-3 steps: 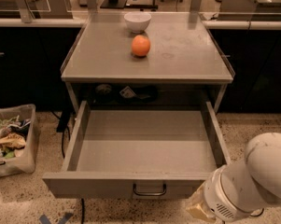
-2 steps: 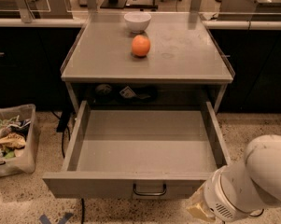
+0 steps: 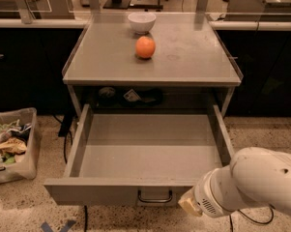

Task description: Close top drawer

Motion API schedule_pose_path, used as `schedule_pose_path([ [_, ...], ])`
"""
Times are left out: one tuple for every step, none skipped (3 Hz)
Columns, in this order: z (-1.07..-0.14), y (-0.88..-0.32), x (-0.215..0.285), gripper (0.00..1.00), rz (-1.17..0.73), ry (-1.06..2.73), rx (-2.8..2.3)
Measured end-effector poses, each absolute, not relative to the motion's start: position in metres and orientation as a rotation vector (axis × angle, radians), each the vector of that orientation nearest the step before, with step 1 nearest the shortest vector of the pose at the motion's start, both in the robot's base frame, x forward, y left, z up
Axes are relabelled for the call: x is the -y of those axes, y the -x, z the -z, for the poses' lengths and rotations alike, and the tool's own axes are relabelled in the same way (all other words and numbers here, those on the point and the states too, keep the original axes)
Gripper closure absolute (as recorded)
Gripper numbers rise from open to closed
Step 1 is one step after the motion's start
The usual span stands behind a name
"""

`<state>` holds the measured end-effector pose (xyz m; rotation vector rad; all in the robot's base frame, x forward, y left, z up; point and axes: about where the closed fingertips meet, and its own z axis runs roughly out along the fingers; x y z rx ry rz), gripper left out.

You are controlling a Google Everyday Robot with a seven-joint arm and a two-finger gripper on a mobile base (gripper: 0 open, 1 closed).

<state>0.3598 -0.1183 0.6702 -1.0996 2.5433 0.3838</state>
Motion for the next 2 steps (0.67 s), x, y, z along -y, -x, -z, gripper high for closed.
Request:
schedule_pose_path([
  [-0.67,-0.36,0.118,1.0,-0.384,1.099,-2.543],
  [-0.666,-0.373,0.12,1.0,-0.353,1.051,-2.548],
])
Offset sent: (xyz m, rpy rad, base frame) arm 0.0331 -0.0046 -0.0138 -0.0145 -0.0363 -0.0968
